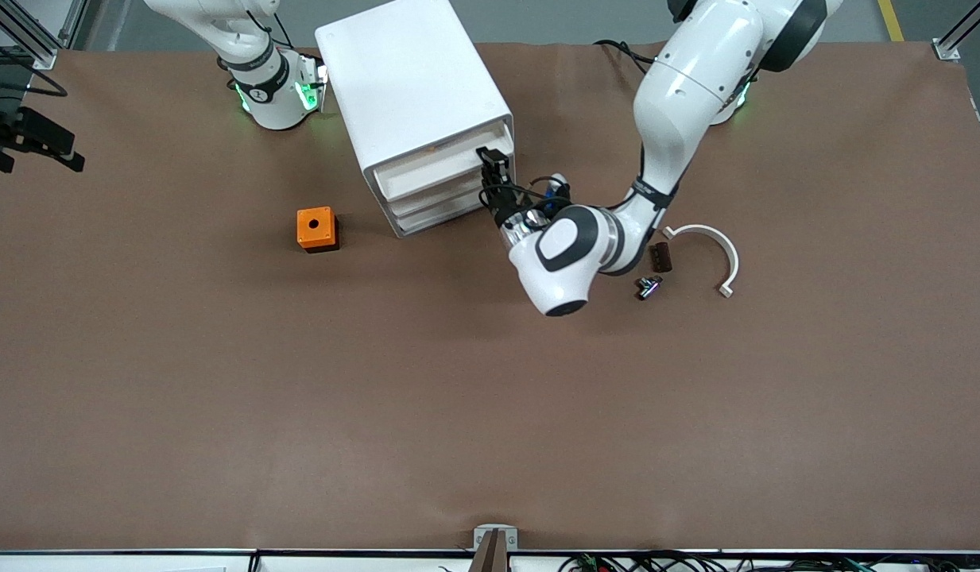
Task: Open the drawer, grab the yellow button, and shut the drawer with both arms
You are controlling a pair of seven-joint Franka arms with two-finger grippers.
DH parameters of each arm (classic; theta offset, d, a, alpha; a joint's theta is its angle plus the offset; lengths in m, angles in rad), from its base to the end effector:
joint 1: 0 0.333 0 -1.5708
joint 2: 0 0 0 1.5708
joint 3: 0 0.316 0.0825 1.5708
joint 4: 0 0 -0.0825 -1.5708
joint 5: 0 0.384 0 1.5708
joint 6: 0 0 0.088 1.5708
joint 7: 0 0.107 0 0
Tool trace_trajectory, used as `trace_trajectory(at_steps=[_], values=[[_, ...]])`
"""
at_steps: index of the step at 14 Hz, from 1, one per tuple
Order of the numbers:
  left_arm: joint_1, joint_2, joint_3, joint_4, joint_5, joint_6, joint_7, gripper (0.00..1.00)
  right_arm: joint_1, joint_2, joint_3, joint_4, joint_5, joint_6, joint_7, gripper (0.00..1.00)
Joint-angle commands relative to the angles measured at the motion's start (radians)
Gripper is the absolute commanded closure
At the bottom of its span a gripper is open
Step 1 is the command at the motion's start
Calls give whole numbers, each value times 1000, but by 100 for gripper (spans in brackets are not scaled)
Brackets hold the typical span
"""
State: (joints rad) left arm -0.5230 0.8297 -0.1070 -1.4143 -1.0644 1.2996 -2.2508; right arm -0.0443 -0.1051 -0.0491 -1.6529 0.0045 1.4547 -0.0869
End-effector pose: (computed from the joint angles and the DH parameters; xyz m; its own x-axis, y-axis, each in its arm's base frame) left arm 0.4686 -0.4607 0.2384 -0.4116 0.9015 -0.1335 0.1768 -0.0647 -0.9821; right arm 0.5063 -0.0483 0.6324 0.9958 -0.0048 -0.0919 -0.0065 -0.9998 -0.0177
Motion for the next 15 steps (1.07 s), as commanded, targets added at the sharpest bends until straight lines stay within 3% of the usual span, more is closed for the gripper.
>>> trace_trajectory(at_steps=[1, 7, 11, 15], values=[[49, 8, 7, 15, -17, 15, 4, 86, -16, 83, 6, 34, 12, 3, -7, 0], [101, 5, 47, 26, -17, 20, 4, 85, -23, 221, 3, 108, -17, 24, -19, 0], [138, 3, 49, 28, -19, 20, 8, 82, -6, 228, 5, 110, -18, 32, 12, 0], [146, 3, 49, 28, -20, 20, 5, 79, 62, 220, 12, 110, -1, 24, 235, 0]])
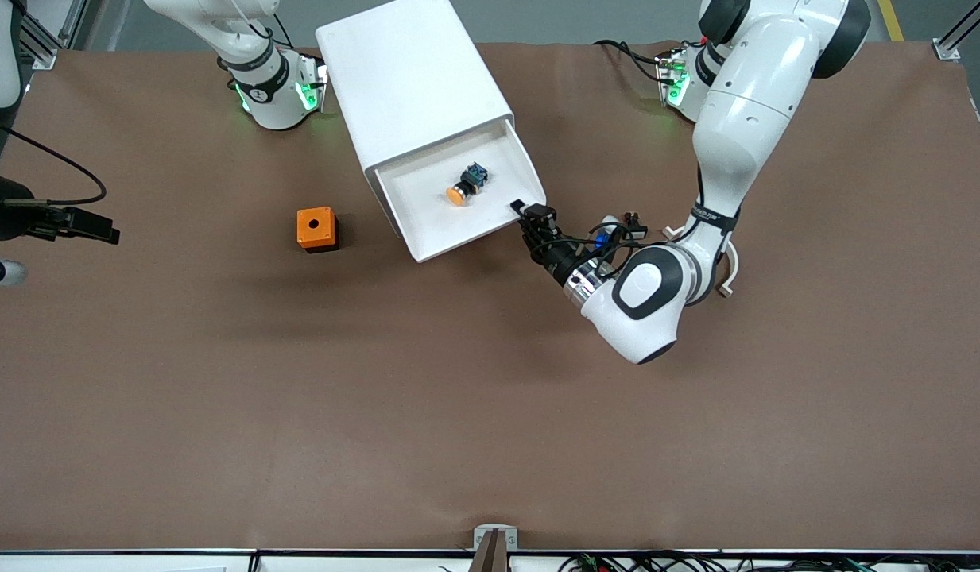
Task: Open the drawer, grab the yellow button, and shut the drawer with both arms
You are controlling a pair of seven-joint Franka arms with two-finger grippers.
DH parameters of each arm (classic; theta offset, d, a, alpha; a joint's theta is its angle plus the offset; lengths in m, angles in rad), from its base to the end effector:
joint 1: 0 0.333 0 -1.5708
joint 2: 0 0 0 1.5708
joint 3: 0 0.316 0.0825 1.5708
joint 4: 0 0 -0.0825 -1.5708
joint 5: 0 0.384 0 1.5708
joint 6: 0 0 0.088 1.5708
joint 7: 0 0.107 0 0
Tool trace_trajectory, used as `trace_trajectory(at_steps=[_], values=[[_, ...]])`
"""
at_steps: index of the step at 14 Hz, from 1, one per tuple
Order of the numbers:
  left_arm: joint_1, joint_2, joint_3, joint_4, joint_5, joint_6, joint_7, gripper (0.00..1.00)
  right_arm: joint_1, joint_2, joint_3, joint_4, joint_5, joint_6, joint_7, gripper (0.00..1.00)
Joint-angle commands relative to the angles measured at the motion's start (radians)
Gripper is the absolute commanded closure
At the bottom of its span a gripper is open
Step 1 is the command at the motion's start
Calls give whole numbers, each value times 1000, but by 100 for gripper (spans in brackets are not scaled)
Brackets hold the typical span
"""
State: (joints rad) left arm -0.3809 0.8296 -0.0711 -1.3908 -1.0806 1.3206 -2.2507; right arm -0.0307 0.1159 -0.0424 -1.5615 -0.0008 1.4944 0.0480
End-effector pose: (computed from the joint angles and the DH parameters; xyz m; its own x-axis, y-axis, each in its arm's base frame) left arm 0.5482 -0.3778 0.2431 -0.5716 0.8073 -0.1468 0.2230 -0.0193 -0.9746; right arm 0.5747 -0.0409 0.5573 0.9760 -0.1203 -0.1814 -0.1196 -0.9927 0.0144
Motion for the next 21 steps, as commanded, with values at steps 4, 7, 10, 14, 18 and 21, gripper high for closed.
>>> trace_trajectory(at_steps=[4, 7, 10, 14, 18, 21], values=[[7, 3, 13, 4, -4, -1, 10, 22, 179, -27, 7, 4, 38, -46, 376, 0], [19, 0, 11, 12, -4, -1, 35, 0, 303, -38, 7, 0, 71, -40, 553, 0], [40, -10, 11, 33, 4, -8, 132, 0, 373, -38, 7, 0, 137, -14, 660, 0], [62, -20, 7, 62, 112, -14, 360, 0, 507, -39, 7, -44, 139, 85, 870, 0], [63, -50, 10, 87, 266, -14, 679, 0, 621, -38, 7, -104, 145, 194, 1024, 0], [56, -50, 19, 139, 387, -9, 890, 0, 690, -33, 6, -137, 145, 260, 1115, 0]])
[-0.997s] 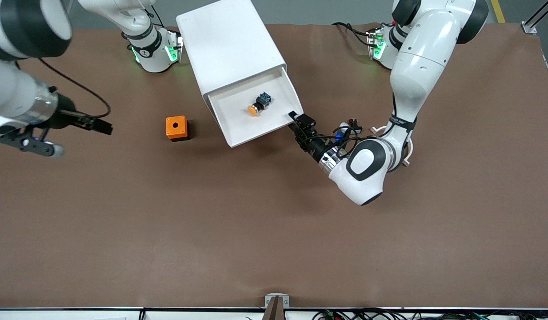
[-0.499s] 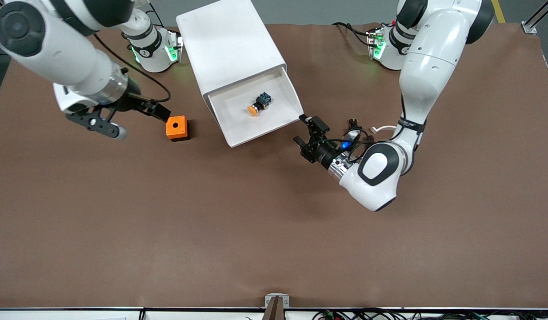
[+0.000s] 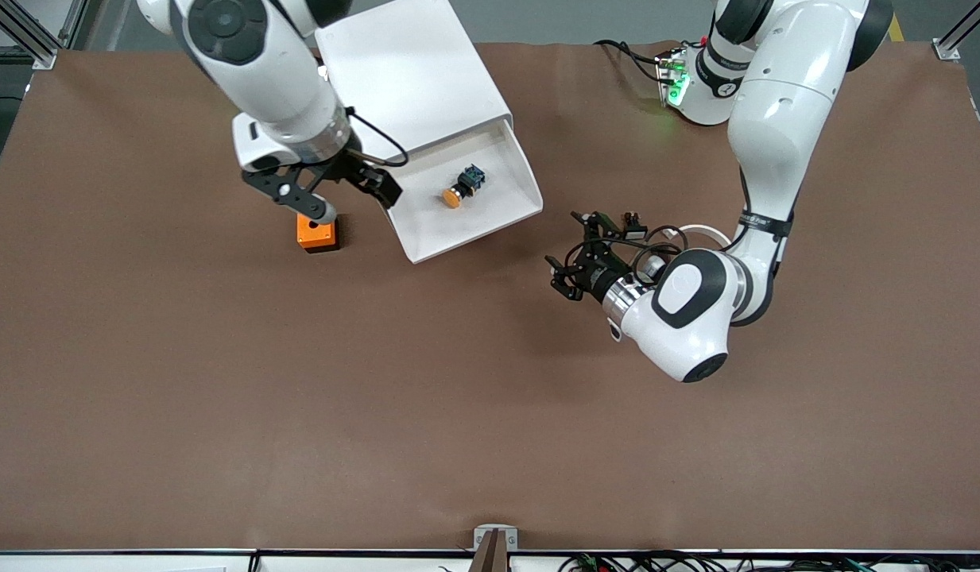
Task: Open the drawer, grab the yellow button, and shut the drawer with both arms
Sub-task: 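Lower the right gripper into the open drawer over the yellow button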
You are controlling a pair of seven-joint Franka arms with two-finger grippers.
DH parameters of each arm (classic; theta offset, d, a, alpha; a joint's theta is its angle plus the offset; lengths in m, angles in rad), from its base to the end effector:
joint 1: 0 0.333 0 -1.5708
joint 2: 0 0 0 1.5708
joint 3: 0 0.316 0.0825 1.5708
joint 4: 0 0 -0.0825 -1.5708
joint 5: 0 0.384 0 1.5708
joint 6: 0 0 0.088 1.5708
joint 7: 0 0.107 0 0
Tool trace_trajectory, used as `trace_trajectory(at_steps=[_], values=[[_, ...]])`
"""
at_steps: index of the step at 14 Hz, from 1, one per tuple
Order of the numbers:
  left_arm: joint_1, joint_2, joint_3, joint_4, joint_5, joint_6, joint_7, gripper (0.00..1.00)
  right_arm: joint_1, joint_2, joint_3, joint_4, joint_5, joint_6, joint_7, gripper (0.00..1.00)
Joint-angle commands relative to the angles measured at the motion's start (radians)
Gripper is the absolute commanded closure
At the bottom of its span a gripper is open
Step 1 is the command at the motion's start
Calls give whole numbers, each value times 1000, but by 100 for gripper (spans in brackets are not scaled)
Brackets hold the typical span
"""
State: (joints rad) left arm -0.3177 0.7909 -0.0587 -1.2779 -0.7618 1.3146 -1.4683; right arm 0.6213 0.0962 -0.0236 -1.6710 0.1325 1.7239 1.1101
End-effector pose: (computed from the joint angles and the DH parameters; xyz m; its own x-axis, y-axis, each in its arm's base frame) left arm 0.5932 -0.3177 0.2822 0.0031 0.7182 -0.6959 0.6467 -0.5322 -0.5463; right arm 0.4794 0.3418 0.5357 0.8529 -0.5046 -0.1339 -0.5111 -0.8594 -0.0167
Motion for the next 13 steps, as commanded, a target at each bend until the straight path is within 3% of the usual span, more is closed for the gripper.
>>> trace_trajectory(at_steps=[1, 7, 13], values=[[-6, -13, 7, 43, 94, 5, 173, 0, 64, -10, -13, -27, 10, 42, 74, 0], [-7, -65, 8, 54, 294, 228, 474, 0, 211, 4, -15, -118, 1, 218, 241, 0], [-14, -90, 8, 51, 438, 413, 582, 0, 285, 71, -15, -142, -28, 282, 297, 0]])
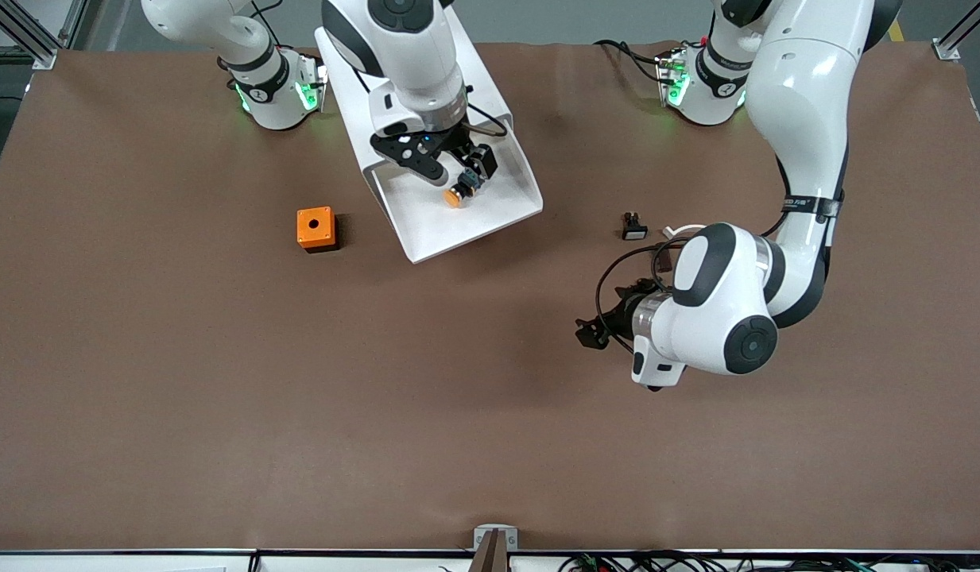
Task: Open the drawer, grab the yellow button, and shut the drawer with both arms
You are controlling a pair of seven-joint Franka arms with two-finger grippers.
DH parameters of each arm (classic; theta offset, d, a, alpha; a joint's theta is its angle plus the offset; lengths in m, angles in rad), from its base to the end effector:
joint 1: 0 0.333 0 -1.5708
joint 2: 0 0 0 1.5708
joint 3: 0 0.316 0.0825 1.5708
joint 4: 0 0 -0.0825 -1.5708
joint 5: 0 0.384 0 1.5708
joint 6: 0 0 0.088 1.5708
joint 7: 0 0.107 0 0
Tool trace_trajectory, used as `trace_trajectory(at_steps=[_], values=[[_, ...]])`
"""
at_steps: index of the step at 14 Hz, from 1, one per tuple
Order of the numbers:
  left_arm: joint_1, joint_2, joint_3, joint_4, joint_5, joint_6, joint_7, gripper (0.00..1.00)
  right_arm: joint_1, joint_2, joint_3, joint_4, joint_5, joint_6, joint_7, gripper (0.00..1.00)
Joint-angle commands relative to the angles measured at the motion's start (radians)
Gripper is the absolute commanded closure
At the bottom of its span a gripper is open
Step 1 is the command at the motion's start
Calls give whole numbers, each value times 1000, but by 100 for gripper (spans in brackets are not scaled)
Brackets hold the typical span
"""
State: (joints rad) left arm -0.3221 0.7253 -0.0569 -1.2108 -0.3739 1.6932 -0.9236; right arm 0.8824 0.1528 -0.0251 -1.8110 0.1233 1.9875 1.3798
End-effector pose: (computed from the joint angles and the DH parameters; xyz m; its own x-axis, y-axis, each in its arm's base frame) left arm 0.6617 -0.2898 0.3376 0.7167 0.5325 -0.4503 0.6074 -0.7939 0.0280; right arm 0.3908 0.4641 0.4575 0.8381 -0.5355 -0.1038 -0.5416 -0.8396 -0.0416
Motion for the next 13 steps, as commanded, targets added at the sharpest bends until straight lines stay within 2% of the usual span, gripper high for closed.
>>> trace_trajectory(at_steps=[1, 4, 13], values=[[-11, -24, 6, -16, 73, 46, 38, 0, 33, 28, -13, 1, -34, 25, 34, 0], [-14, -24, -3, -19, 124, 85, 38, 0, 36, 57, -12, 13, -59, 28, 59, 0], [-60, -24, -6, -24, 224, 224, 38, 0, 63, 112, -13, 24, -62, 65, 87, 0]])
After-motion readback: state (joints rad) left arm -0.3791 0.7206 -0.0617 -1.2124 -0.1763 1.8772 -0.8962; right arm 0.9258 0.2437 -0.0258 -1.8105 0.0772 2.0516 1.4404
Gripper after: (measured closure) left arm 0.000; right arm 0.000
